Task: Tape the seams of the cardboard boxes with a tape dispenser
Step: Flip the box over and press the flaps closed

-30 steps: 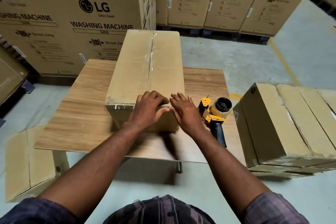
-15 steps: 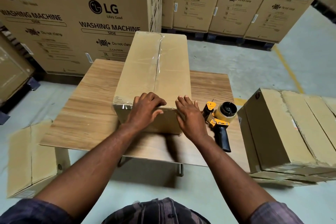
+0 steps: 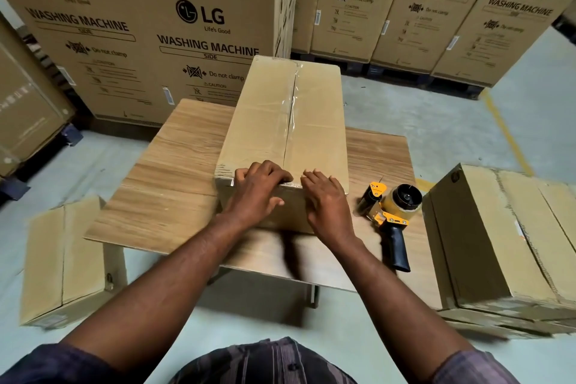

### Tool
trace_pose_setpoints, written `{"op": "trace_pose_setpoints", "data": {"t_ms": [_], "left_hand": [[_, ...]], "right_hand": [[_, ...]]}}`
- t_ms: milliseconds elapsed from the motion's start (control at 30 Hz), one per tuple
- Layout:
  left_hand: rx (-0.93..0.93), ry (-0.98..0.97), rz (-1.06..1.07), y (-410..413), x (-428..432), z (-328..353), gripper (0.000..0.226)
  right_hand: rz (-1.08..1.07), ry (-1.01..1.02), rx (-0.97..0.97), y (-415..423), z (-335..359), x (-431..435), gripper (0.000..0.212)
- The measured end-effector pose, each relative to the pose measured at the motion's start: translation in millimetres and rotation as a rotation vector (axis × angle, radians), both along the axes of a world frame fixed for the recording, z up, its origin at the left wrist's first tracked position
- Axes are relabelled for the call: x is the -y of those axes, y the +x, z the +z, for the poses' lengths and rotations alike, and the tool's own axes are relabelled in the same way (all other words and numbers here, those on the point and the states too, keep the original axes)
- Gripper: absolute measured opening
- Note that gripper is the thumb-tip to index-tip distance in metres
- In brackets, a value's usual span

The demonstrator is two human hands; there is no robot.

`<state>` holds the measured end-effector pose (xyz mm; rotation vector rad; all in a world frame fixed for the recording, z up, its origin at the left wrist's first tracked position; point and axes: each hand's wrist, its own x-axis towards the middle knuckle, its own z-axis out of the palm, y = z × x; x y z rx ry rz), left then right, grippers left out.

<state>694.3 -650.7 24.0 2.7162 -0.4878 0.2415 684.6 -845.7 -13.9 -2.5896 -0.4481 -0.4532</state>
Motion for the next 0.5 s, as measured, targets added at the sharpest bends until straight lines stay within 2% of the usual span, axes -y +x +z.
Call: {"op": "trace_pose_setpoints", "data": {"t_ms": [133,200,333,500], "left_hand": [[0.081,-0.085,0.046,5,-19,0,0.026],[0.081,-0.104,0.048,6,-33,-2,0.025],[0.044,-0.058,0.004,3,-43,-4,0.050],[0.132,-0.130,0.029,6,-51,-4,0.024]], "right_hand": [[-0.053,0.133,0.062,8,11,-24,0.028],[-0.074,0.169,0.093,8,8,-32,0.024],[-0.086,0.193,0.164,2,-5,-33,0.026],[-0.069,0.196,0.115,7,12,-51,0.032]]}}
